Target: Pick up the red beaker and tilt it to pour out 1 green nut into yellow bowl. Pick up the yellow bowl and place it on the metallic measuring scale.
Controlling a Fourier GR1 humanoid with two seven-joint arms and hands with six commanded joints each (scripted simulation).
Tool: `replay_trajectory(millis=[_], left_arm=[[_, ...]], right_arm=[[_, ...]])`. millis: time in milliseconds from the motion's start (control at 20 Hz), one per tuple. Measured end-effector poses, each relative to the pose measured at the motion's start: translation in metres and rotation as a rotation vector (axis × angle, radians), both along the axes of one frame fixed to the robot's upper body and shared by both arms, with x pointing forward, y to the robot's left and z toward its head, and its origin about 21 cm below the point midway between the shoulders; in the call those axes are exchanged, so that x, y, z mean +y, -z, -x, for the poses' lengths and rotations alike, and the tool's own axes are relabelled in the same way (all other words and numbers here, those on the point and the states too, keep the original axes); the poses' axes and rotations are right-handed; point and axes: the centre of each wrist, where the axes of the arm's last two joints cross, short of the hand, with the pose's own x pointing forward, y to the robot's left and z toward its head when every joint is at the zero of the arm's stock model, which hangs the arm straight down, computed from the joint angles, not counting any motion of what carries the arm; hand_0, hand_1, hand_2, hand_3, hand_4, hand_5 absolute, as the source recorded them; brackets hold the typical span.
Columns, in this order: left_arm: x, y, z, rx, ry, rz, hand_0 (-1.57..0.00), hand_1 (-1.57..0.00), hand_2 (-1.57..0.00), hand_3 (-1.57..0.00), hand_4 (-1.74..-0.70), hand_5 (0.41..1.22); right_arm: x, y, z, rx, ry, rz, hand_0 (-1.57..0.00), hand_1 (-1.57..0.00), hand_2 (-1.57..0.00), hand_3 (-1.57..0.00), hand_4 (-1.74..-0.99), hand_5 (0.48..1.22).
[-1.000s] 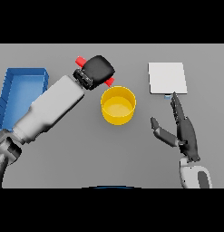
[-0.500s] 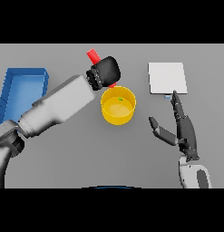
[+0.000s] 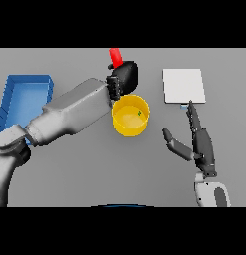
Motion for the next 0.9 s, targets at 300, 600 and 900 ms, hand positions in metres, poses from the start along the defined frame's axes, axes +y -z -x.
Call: replay_trajectory(millis=[300, 600, 900], left_arm=[[-0.013, -0.082, -0.017, -0.168, 0.050, -0.078, -1.57, -1.57, -1.57, -1.57, -1.73, 1.221], [0.034, -0.187, -0.049, -0.266, -0.206, 0.264, -1.57, -1.57, -1.57, -1.57, -1.73, 1.221], [0.169, -0.228, -0.073, -0.014, -0.689, 1.035, -1.57, -1.57, -1.57, -1.53, -1.74, 1.221]], right_arm=[[0.001, -0.001, -0.002, -0.017, -0.004, 0.015, 0.00, 0.00, 0.00, 0.00, -1.133, 0.557], [0.001, 0.002, -0.005, -0.034, -0.044, -0.022, 0.00, 0.00, 0.00, 0.00, -1.104, 0.563], [0.001, 0.001, -0.010, -0.036, -0.057, -0.013, 0.00, 0.00, 0.00, 0.00, -1.121, 0.588]])
